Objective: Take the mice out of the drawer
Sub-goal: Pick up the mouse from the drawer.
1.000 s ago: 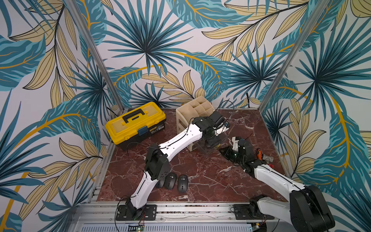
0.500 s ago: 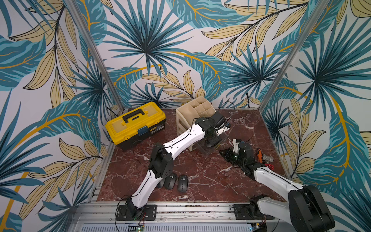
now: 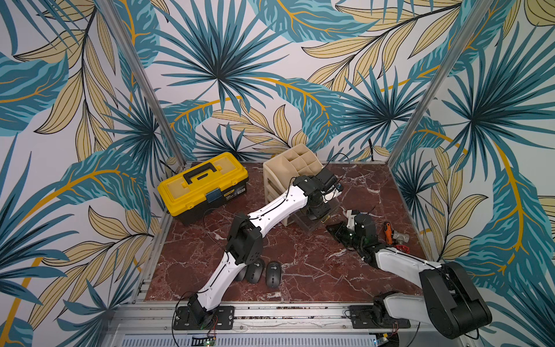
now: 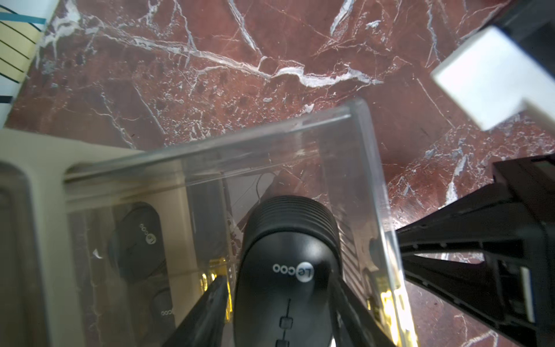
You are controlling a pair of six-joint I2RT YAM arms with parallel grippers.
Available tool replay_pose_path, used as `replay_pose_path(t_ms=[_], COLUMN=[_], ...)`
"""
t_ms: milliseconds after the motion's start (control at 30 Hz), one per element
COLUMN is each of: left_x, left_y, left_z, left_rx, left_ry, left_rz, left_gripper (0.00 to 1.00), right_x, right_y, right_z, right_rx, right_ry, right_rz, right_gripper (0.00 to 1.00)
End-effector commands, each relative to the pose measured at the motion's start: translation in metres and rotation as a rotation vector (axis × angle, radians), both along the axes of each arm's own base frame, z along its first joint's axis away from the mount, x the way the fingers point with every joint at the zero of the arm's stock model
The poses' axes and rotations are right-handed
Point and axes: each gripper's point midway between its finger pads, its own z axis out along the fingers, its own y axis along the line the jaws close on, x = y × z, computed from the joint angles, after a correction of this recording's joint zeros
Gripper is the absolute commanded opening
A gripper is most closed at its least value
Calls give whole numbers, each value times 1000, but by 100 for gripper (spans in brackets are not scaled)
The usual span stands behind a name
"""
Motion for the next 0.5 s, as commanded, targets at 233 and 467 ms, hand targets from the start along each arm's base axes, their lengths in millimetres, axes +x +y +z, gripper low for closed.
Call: replay_pose_path(t_ms=[233, 467], left_x=[11, 1], left_y=[-2, -7], left_z=[4, -10], left_rx=[-13, -24], left_ry=[-23, 43], left_rz=[24, -22], left_gripper=[56, 62], right_x=[16, 22], right_y=[2, 6], right_z=[-12, -17], right_rx=[115, 148], right_ry=[23, 31], right_rz=[-77, -82], right_gripper=[0, 0])
